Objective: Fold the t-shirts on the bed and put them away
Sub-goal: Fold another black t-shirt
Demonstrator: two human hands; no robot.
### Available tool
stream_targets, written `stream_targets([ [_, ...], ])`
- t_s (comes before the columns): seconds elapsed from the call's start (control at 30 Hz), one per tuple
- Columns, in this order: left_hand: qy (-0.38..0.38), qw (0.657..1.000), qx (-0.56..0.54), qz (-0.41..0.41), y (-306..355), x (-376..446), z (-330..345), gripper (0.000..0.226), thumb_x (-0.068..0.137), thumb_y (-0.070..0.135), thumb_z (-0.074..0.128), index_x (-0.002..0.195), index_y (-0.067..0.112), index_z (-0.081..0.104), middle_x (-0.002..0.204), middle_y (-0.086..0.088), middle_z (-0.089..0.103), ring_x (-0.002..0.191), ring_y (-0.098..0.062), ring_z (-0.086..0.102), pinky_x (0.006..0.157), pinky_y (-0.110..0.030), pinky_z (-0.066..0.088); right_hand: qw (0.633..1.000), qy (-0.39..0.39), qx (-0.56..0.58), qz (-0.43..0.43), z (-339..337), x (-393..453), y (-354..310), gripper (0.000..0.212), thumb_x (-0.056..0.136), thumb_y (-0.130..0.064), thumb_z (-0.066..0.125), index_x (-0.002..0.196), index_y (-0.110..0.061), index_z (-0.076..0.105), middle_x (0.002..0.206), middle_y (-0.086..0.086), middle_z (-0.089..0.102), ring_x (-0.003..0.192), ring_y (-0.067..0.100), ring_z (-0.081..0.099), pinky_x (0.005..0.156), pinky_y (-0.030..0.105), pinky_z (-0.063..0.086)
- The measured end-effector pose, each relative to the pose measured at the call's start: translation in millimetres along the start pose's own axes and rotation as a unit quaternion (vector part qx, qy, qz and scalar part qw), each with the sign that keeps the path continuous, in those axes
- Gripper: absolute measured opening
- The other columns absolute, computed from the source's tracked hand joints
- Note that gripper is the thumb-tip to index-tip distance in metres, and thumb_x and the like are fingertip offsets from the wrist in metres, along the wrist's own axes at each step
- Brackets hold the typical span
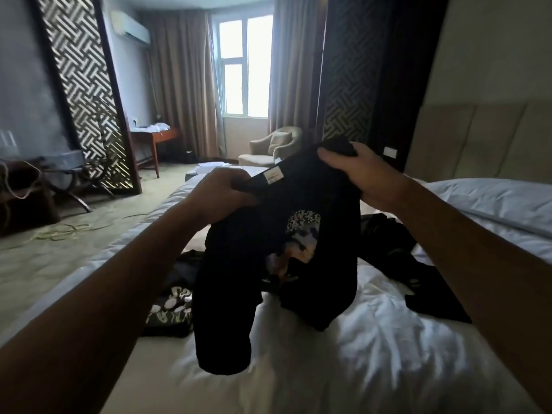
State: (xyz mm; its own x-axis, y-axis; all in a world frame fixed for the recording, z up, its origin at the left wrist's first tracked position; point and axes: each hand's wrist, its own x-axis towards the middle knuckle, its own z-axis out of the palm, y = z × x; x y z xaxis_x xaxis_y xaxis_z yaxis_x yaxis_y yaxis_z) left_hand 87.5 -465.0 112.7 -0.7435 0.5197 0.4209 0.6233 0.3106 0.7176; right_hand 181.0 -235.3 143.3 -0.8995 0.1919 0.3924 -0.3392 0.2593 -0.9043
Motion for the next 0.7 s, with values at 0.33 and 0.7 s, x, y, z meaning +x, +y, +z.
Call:
stream_targets([
  [0.33,-0.063,0.990,-0.128,-0.023,27,-57,-41,0.007,0.078,0.010,0.078,0.078,0.016,0.076,0.078,-0.003,0.072,0.069,-0.015,0.069,0.063,-0.026,0.052,0.996,0.013,-0.018,-0.085,0,-55,-46,0.010,0.093,-0.020,0.065,0.093,-0.014,0.073,0.091,0.004,0.076,0.087,0.019,0.073,0.073,0.027,0.056],
  [0.7,-0.034,0.988,-0.145,0.043,71,-60,-65,0.025,0.092,-0.005,0.057,0.116,-0.002,0.065,0.097,-0.004,0.074,0.087,-0.015,0.070,0.075,-0.027,0.056,0.998,-0.001,0.024,-0.054,-8,-78,-80,0.026,0.093,-0.023,0.065,0.105,-0.001,0.070,0.096,0.012,0.075,0.086,0.022,0.072,0.076,0.030,0.057],
])
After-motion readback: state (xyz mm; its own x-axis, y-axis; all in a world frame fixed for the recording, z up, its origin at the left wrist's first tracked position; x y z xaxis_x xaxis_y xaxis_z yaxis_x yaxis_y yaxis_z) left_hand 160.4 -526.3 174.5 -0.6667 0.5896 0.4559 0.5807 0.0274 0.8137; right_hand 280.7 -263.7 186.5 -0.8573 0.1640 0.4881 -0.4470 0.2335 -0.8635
